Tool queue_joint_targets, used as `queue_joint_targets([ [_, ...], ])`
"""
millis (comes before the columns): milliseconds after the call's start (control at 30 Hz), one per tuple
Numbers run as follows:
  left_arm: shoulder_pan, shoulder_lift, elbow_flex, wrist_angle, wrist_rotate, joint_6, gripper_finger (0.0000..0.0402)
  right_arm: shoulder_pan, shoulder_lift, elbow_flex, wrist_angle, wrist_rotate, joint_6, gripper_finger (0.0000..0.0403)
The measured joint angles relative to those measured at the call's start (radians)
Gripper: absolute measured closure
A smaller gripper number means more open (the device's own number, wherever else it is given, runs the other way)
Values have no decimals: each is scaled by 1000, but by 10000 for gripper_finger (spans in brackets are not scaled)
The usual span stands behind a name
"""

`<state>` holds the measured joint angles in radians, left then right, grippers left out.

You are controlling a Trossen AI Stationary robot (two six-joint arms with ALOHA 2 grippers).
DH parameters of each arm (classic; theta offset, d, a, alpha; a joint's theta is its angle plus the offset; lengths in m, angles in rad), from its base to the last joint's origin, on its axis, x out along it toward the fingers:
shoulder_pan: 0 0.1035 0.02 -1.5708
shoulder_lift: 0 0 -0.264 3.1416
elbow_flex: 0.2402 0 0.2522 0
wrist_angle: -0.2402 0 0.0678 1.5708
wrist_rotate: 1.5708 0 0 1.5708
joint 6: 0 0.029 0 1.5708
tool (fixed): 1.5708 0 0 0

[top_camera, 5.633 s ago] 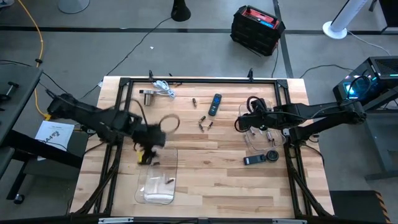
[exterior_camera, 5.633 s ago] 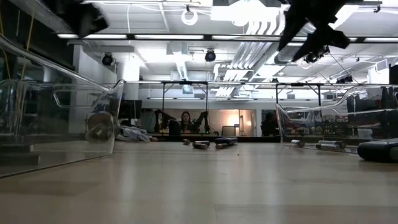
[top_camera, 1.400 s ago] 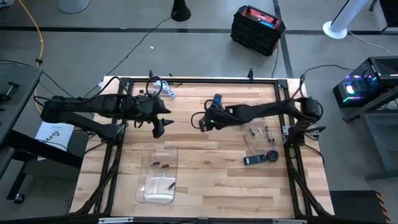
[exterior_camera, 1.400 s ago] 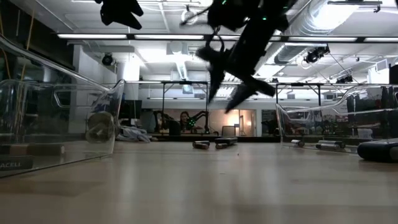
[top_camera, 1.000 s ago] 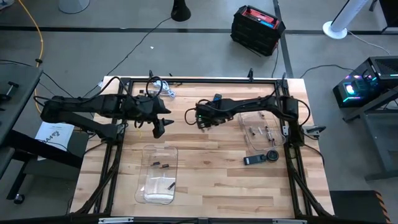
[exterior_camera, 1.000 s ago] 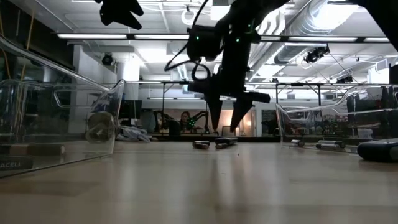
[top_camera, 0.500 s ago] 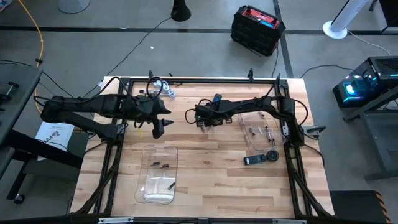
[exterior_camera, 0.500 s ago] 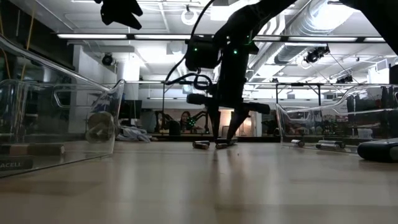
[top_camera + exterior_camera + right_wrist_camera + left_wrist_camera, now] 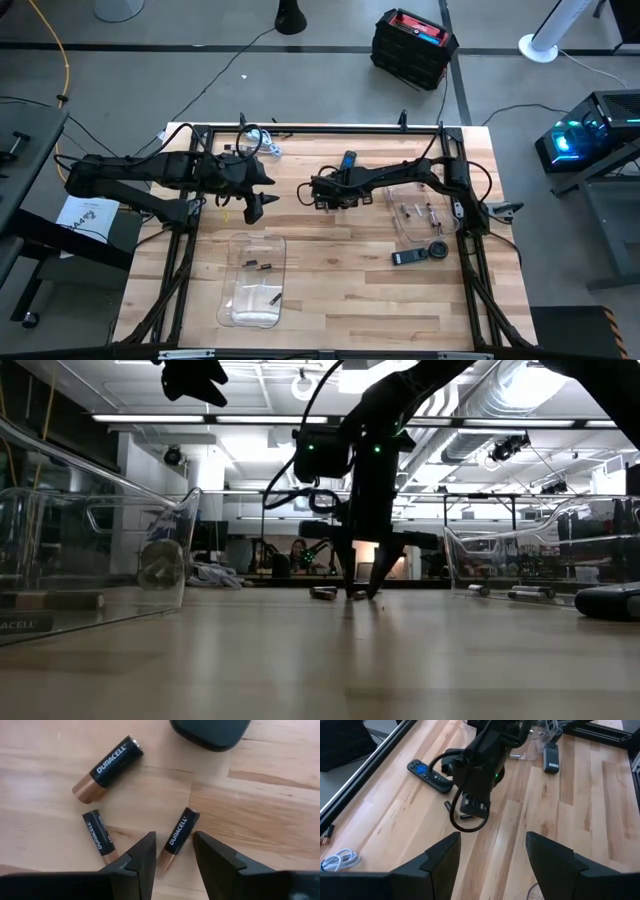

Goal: Sort batteries
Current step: Put the black battery into the left transparent bin

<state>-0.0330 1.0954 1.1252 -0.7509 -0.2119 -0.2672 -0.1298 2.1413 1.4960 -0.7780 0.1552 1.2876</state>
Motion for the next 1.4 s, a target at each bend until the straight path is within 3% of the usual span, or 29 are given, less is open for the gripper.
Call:
queue_joint_targets([
  [167,0,0,0,0,0,0,183,1,13,-1,-3,20,-130,286],
  [333,0,-3,0,0,-9,8,183,10,-18,-3,-40,54,-286,384],
  [567,6,-41,0,16,-106,11,183,48,-223,-5,-132,209,-371,395],
  [667,28,-58,1,16,-124,11,183,74,-304,-8,-71,209,-444,394],
  [767,50,-67,1,16,-126,10,183,106,-360,-8,112,105,-555,398],
  [900,71,-70,1,16,-126,-4,183,156,-341,-4,396,-204,-728,398],
  [1000,80,-69,1,17,-125,-21,183,198,-283,-7,521,-363,-791,398],
  [1233,80,-69,1,47,-130,-54,183,213,-121,-7,787,-573,-782,398],
  [1400,80,-69,1,103,-139,-56,183,209,-51,-5,992,-628,-746,398],
])
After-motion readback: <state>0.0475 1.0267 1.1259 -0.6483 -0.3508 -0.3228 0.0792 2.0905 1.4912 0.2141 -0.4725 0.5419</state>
